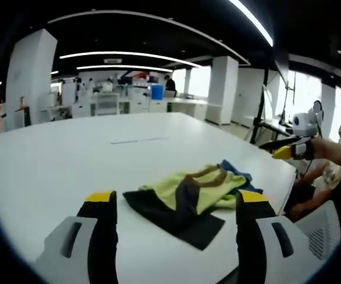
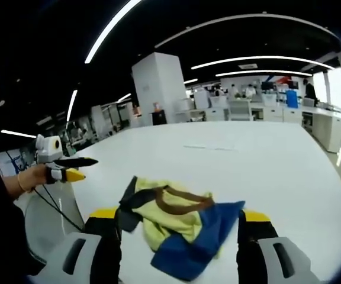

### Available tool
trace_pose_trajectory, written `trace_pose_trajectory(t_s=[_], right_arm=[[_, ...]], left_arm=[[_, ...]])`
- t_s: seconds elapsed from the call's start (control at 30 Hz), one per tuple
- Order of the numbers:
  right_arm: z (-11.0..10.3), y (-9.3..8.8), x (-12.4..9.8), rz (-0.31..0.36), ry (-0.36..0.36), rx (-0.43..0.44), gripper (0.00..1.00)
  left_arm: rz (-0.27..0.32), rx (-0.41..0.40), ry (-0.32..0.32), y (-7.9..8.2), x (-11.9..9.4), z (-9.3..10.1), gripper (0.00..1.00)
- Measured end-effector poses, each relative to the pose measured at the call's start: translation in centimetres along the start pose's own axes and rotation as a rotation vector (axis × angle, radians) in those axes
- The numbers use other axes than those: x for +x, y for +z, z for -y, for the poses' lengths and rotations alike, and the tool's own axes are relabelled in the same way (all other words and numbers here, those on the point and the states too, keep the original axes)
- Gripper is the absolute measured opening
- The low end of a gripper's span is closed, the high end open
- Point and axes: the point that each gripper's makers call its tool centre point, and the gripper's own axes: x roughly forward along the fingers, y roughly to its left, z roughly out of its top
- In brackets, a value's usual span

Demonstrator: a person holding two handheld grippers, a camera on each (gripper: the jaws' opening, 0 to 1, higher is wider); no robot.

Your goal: Fold the garment on the visible template until the final outline fits inside the template.

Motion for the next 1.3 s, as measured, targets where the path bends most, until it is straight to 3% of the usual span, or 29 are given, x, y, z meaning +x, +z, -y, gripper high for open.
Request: trace_pose_trajectory(t_s=[0.53, 1.13, 1.3], right_arm=[[1.1, -2.6, 1.8, -0.066, -0.006, 0.011, 0.61], [2.8, -6.9, 3.8, -0.183, -0.059, -0.009, 0.39], [3.3, -7.9, 4.3, -0.208, -0.058, 0.002, 0.36]], left_arm=[[-0.036, 0.008, -0.057, -2.5, 2.9, 0.6, 0.59], [-0.134, 0.035, -0.087, -6.9, 6.7, 0.6, 0.38], [-0.197, 0.070, -0.111, -8.4, 7.6, 0.8, 0.35]])
